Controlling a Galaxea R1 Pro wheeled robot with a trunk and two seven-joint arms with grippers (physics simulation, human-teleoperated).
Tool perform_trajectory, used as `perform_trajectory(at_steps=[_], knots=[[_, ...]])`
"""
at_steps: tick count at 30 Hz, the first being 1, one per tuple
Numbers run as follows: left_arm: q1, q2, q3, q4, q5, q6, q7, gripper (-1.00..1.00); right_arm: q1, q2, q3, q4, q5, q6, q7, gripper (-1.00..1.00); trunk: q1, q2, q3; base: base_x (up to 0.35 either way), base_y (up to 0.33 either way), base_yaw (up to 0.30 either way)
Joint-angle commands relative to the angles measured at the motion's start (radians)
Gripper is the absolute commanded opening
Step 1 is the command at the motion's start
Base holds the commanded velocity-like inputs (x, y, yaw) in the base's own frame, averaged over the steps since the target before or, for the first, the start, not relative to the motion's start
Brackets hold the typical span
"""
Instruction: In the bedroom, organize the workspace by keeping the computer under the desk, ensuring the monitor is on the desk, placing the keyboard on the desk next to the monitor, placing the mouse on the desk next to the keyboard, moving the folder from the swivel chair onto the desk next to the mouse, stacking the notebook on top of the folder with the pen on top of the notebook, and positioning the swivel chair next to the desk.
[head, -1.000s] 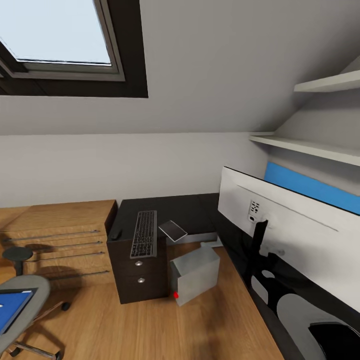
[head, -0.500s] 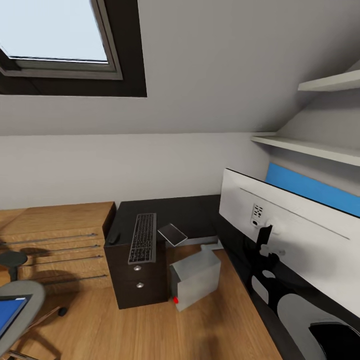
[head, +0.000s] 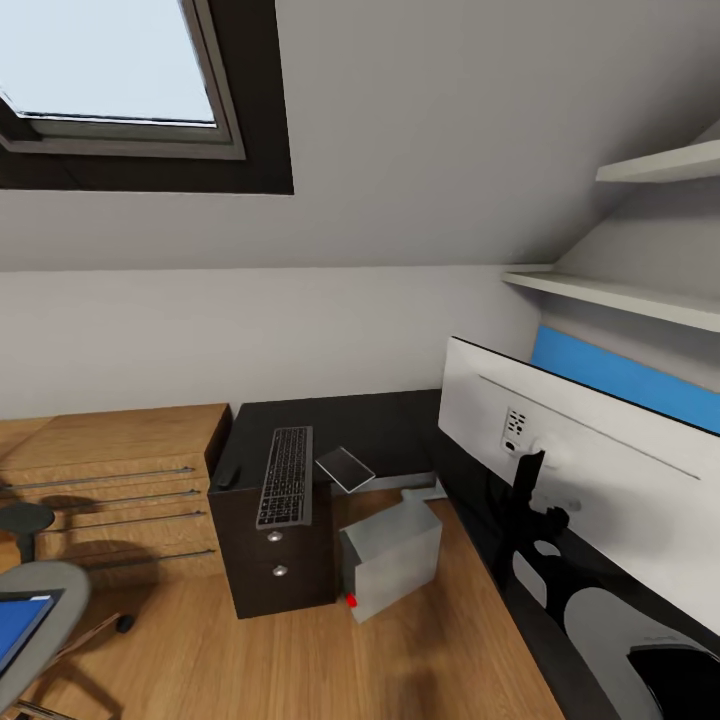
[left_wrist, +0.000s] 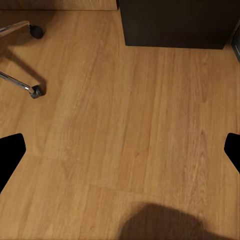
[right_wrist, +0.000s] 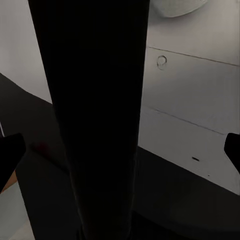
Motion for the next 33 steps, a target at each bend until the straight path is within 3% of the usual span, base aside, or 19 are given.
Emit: perform_trajectory(at_steps=[1, 33], knots=[[-0.001, 0.000, -0.009, 0.000, 0.006, -0.003, 0.006, 1.00, -0.001, -0.001, 0.008, 0.001, -0.008, -0.003, -0.003, 1.00, 0.000, -0.001, -0.001, 0.000, 0.000, 0.000], [-0.001, 0.000, -0.007, 0.012, 0.007, -0.003, 0.006, 1.00, -0.001, -0.001, 0.008, 0.001, -0.008, -0.004, -0.003, 1.00, 0.000, -0.001, -0.001, 0.040, 0.028, 0.000]])
